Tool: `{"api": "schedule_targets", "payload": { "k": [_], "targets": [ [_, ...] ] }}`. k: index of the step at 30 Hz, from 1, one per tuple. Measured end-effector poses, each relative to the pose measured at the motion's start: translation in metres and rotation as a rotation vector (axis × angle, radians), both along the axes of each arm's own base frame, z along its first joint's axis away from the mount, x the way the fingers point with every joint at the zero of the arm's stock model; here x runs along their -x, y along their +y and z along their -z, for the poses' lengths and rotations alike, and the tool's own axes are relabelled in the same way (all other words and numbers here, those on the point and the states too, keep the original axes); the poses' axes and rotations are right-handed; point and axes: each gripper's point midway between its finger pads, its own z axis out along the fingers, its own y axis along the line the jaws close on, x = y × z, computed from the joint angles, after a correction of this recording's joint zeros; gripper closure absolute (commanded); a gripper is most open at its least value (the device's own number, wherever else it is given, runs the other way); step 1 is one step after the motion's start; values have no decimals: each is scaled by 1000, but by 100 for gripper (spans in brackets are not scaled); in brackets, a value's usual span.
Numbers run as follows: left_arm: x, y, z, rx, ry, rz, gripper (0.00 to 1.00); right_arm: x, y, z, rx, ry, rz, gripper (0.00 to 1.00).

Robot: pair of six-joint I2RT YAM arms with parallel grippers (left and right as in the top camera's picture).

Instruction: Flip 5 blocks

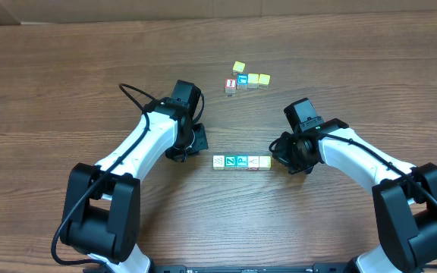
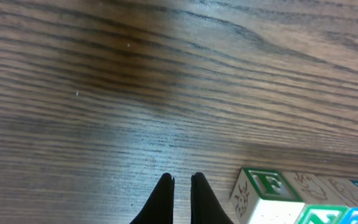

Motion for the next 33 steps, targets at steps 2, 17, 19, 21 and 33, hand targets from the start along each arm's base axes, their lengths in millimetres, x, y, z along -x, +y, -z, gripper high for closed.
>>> {"api": "schedule_targets", "payload": {
  "k": [2, 17, 19, 21, 33],
  "targets": [
    [-2, -1, 1, 2, -7, 0, 96, -1, 1, 0, -3, -7, 1, 96],
    [5, 0, 12, 9, 5, -7, 96, -6, 9, -3, -46, -25, -5, 96],
    [4, -4, 11, 29, 4, -5, 96, -6, 9, -3, -50, -22, -6, 96],
    [5, -6, 11, 41, 8, -3, 96, -5, 10, -3, -52, -20, -7, 96],
    [9, -13, 21, 69, 2, 4, 95, 0, 28, -5, -64, -35, -61, 96]
  ]
}}
